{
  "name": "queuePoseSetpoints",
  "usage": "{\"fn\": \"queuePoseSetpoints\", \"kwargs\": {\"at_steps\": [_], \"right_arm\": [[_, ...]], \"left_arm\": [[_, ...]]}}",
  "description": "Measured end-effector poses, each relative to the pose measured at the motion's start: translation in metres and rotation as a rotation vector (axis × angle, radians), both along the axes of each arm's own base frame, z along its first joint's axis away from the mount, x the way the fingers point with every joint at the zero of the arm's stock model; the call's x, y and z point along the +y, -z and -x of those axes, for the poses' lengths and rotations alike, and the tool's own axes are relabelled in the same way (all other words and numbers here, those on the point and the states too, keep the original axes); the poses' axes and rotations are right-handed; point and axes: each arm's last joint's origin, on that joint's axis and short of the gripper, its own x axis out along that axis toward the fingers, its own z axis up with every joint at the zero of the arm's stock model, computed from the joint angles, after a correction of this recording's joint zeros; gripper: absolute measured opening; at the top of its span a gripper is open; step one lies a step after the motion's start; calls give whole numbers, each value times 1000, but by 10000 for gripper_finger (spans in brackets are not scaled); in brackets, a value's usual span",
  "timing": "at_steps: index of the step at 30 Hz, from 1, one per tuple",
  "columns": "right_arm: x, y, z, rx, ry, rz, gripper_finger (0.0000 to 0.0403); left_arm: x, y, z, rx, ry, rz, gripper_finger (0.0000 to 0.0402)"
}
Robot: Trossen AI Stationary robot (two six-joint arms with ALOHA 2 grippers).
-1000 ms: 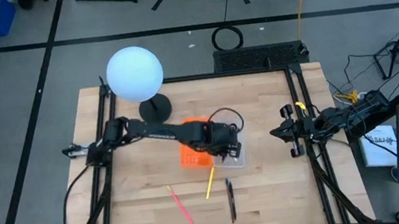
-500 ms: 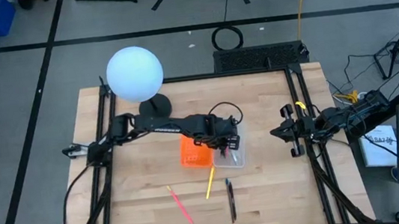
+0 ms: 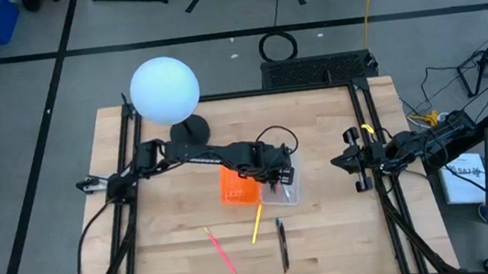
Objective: Pick & place school supplies into a supply box
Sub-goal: Put the black transparent pen into the orange supply box
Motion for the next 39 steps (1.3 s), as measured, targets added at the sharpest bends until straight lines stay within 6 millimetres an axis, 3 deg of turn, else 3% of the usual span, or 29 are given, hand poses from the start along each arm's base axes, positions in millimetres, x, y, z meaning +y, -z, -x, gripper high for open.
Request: {"fn": "queuePoseSetpoints", "kwargs": {"at_steps": [12, 20, 34, 39], "right_arm": [[0, 0, 0, 1, 1, 0, 0], [0, 1, 0, 5, 2, 1, 0], [0, 1, 0, 8, 2, 2, 0], [0, 1, 0, 9, 2, 2, 0]], "left_arm": [[6, 1, 1, 15, 5, -37, 36], [1, 19, 0, 74, 16, -22, 36], [0, 16, -3, 34, 52, -21, 38], [-3, 16, -3, 35, 91, -40, 68]]}}
